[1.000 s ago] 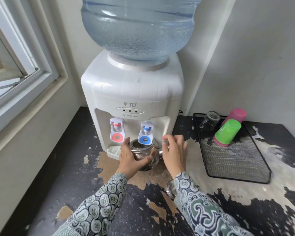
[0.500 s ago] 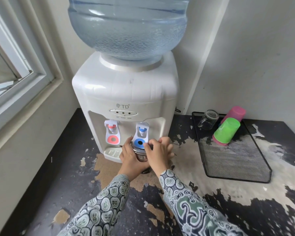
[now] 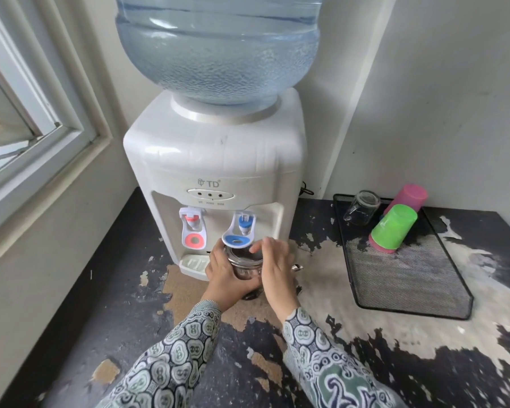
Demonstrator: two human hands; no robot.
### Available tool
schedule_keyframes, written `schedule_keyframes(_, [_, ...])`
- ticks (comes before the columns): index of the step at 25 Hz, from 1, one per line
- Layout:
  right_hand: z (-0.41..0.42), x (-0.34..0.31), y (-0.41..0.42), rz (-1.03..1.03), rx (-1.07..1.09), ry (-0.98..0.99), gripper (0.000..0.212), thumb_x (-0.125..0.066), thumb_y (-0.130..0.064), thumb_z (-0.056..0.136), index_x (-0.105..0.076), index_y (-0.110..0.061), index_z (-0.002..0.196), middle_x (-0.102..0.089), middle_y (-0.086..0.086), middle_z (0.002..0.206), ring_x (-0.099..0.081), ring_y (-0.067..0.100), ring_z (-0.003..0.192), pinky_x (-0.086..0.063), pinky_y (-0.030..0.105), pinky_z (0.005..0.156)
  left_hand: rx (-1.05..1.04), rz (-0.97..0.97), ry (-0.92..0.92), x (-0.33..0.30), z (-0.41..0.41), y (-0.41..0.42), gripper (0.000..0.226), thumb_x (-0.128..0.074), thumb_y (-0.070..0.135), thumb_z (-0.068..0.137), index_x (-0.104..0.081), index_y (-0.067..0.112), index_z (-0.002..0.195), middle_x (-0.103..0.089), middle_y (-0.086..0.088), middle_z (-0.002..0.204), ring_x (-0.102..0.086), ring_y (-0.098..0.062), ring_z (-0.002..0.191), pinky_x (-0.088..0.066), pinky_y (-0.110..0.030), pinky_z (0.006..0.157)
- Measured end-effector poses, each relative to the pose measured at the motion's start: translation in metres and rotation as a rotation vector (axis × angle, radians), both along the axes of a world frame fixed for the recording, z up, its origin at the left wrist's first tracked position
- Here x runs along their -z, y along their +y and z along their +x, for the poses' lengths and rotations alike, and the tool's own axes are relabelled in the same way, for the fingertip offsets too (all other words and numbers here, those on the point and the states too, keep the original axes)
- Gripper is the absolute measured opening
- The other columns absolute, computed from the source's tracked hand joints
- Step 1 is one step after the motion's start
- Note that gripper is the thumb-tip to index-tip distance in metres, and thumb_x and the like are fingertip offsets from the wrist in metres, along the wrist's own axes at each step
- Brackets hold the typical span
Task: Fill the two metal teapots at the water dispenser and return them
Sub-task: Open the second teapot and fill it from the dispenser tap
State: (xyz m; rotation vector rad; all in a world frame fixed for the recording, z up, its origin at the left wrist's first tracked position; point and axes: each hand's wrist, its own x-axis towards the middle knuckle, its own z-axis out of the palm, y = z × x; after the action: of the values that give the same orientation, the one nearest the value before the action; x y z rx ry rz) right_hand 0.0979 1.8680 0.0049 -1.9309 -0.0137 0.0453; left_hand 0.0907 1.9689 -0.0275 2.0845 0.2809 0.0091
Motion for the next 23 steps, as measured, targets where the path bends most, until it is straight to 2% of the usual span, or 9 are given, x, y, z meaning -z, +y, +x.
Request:
schedule_keyframes(2, [-0.004, 0.023, -0.004, -0.105, 0.018, -0.117, 0.029, -0.034, -0.041, 0.089, -0.055, -0.022, 0.083, -0.048, -0.01, 0.1, -0.039, 0.011, 0.103, -0.036, 0.036, 0.094, -0.002, -0.006, 0.005, 0.0, 0.001, 0.001, 0.12, -0.058, 0.059, 0.033, -0.02, 0.008, 0.135, -0.032, -0.01, 0.129, -0.029, -0.027, 0.127, -0.023, -0.045, 0.111])
schedule_keyframes(4, [-0.007, 0.039, -0.007, -0.138, -0.001, -0.218, 0.032, -0.035, -0.038, 0.085, -0.058, -0.016, 0.09, -0.051, -0.011, 0.102, -0.046, 0.012, 0.105, -0.036, 0.02, 0.093, -0.006, -0.008, 0.006, 0.0, 0.001, 0.001, 0.119, -0.059, 0.06, 0.034, -0.021, 0.008, 0.135, -0.033, -0.01, 0.129, -0.03, -0.026, 0.127, -0.024, -0.046, 0.111])
schedule_keyframes(6, [-0.009, 0.046, -0.011, -0.168, -0.029, -0.276, 0.037, -0.034, -0.034, 0.084, -0.06, -0.014, 0.1, -0.054, -0.004, 0.113, -0.047, 0.01, 0.111, -0.026, 0.002, 0.093, -0.001, -0.005, -0.002, 0.001, 0.001, 0.001, 0.117, -0.059, 0.061, 0.035, -0.022, 0.008, 0.134, -0.033, -0.009, 0.128, -0.031, -0.025, 0.126, -0.024, -0.046, 0.111])
schedule_keyframes(7, [-0.009, 0.048, -0.013, -0.163, -0.044, -0.279, 0.039, -0.033, -0.033, 0.084, -0.06, -0.014, 0.106, -0.053, -0.004, 0.119, -0.045, 0.008, 0.115, -0.022, -0.002, 0.094, 0.005, -0.001, -0.003, 0.002, 0.001, 0.002, 0.116, -0.06, 0.061, 0.036, -0.023, 0.009, 0.134, -0.033, -0.009, 0.128, -0.031, -0.025, 0.126, -0.024, -0.046, 0.111])
schedule_keyframes(10, [-0.009, 0.049, -0.019, -0.129, -0.061, -0.262, 0.039, -0.034, -0.027, 0.088, -0.058, -0.02, 0.118, -0.05, -0.011, 0.128, -0.043, 0.0, 0.12, -0.025, 0.003, 0.101, 0.01, 0.011, 0.013, 0.003, 0.002, 0.003, 0.114, -0.063, 0.061, 0.037, -0.024, 0.011, 0.132, -0.035, -0.008, 0.126, -0.033, -0.026, 0.126, -0.026, -0.044, 0.11])
schedule_keyframes(14, [-0.007, 0.051, -0.026, -0.082, -0.062, -0.295, 0.042, -0.042, -0.002, 0.09, -0.055, -0.022, 0.125, -0.049, -0.015, 0.132, -0.042, -0.008, 0.123, -0.031, 0.011, 0.105, 0.013, 0.015, 0.029, 0.002, 0.003, 0.003, 0.118, -0.064, 0.062, 0.035, -0.023, 0.011, 0.133, -0.035, -0.009, 0.127, -0.033, -0.027, 0.126, -0.028, -0.044, 0.11])
schedule_keyframes(19, [-0.008, 0.055, -0.028, -0.067, -0.061, -0.309, 0.05, -0.042, 0.004, 0.088, -0.05, -0.026, 0.128, -0.048, -0.013, 0.136, -0.039, -0.009, 0.126, -0.033, 0.014, 0.106, 0.0, -0.004, 0.019, 0.002, 0.002, 0.002, 0.12, -0.066, 0.064, 0.034, -0.023, 0.012, 0.133, -0.035, -0.009, 0.129, -0.033, -0.028, 0.127, -0.032, -0.047, 0.108])
schedule_keyframes(23, [-0.01, 0.056, -0.028, -0.065, -0.068, -0.306, 0.054, -0.041, 0.006, 0.087, -0.047, -0.027, 0.13, -0.045, -0.012, 0.138, -0.036, -0.012, 0.126, -0.031, 0.009, 0.104, -0.031, -0.007, -0.014, 0.005, 0.002, 0.0, 0.123, -0.07, 0.068, 0.034, -0.023, 0.014, 0.134, -0.037, -0.007, 0.131, -0.033, -0.026, 0.127, -0.03, -0.046, 0.109])
